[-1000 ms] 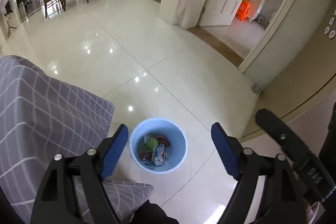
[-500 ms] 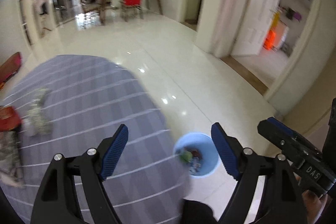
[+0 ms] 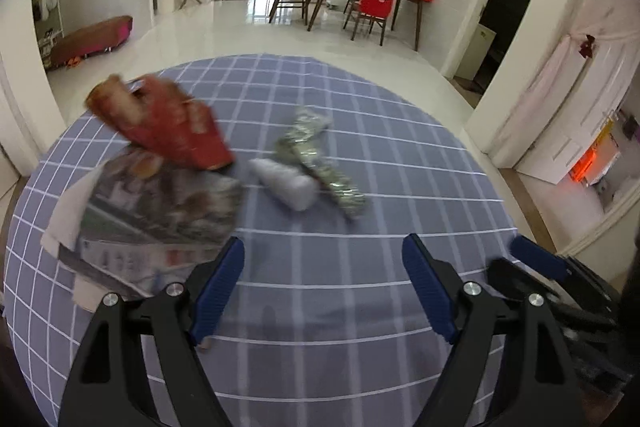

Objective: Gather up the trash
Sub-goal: 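Move both open tools back over the rug, then grasp the green snack packet with the right tool while the left tool grasps the white dropper bottle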

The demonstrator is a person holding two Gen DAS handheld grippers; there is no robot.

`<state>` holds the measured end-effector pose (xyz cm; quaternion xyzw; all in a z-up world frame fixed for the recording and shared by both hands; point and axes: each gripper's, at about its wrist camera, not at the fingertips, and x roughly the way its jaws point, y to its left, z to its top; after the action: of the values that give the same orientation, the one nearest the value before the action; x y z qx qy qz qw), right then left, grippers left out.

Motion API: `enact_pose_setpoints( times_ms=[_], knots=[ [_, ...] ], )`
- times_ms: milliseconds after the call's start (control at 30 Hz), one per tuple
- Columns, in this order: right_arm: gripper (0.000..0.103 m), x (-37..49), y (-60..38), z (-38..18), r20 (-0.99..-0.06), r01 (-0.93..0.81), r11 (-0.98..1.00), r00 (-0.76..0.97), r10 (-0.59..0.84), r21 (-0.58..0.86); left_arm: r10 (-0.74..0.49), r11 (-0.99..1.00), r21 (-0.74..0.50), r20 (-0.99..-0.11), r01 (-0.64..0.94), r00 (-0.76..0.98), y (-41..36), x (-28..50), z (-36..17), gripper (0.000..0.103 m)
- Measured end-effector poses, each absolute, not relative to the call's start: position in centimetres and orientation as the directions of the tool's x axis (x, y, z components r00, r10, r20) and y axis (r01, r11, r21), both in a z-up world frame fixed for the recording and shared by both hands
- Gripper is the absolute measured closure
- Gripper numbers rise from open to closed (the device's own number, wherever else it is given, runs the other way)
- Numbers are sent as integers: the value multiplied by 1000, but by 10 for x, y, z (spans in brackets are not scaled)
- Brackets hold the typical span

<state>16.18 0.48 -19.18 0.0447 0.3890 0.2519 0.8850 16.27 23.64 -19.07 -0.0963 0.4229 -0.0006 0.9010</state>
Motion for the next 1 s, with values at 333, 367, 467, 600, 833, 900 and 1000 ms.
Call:
enact_pose_setpoints(
  times_ms=[333, 367, 467, 600, 833, 900, 1000],
  knots=[
    [42, 211, 90, -216, -737, -535, 831, 499, 456, 152, -101, 967, -231, -737, -108, 669, 282, 157, -188, 24],
    [42, 214, 96, -219, -745, -543, 830, 499, 442, 129, -102, 968, -230, -737, -105, 668, 285, 158, -187, 24],
    [62, 223, 109, -224, -761, -568, 817, 484, 431, 101, -102, 972, -217, -739, -92, 666, 283, 166, -187, 24],
    [78, 234, 106, -227, -770, -567, 819, 483, 417, 88, -112, 972, -223, -729, -79, 675, 268, 174, -180, 24],
    [79, 241, 43, -226, -743, -474, 858, 499, 446, 197, -118, 978, -204, -729, -49, 674, 228, 199, -178, 30],
    [79, 241, 29, -224, -734, -461, 858, 498, 462, 227, -108, 977, -201, -748, -69, 655, 227, 210, -185, 32],
    [79, 237, 20, -221, -717, -461, 849, 497, 489, 259, -70, 978, -177, -785, -114, 615, 229, 229, -197, 32]
  ],
)
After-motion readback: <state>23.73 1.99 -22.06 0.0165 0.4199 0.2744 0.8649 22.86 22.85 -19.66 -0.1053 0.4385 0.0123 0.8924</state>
